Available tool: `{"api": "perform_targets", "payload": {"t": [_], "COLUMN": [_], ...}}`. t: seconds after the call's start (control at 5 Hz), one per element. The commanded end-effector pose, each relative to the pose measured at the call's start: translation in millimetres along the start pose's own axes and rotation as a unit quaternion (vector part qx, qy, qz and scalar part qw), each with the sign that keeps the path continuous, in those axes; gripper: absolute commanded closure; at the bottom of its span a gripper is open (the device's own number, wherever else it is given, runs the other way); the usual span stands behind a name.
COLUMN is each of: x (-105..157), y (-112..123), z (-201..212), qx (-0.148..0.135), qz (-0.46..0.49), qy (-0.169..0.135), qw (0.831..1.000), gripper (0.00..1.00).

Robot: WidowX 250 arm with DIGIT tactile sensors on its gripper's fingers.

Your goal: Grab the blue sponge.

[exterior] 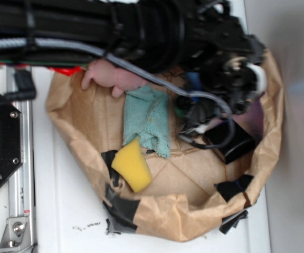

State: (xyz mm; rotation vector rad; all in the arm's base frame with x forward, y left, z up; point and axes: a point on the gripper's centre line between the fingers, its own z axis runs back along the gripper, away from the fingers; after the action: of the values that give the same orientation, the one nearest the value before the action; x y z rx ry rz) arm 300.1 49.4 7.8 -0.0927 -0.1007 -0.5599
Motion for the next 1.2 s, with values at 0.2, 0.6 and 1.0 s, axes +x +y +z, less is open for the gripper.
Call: {"api": "perform_targets", "payload": {"t": [0.2, 0.6, 1.0], "x": [-3.5, 15.8, 10.2], "y": [-71.0, -62.1, -32.7], "z": [70.2, 98.9, 76.8], "qx": [0.011, 0.038, 0.054], "qz": [-0.065, -0.053, -0.004], "qy": [-0.058, -0.085, -0.058], "qw": [0.996, 0.994, 0.997], "gripper": [1.0, 1.0, 0.0]}}
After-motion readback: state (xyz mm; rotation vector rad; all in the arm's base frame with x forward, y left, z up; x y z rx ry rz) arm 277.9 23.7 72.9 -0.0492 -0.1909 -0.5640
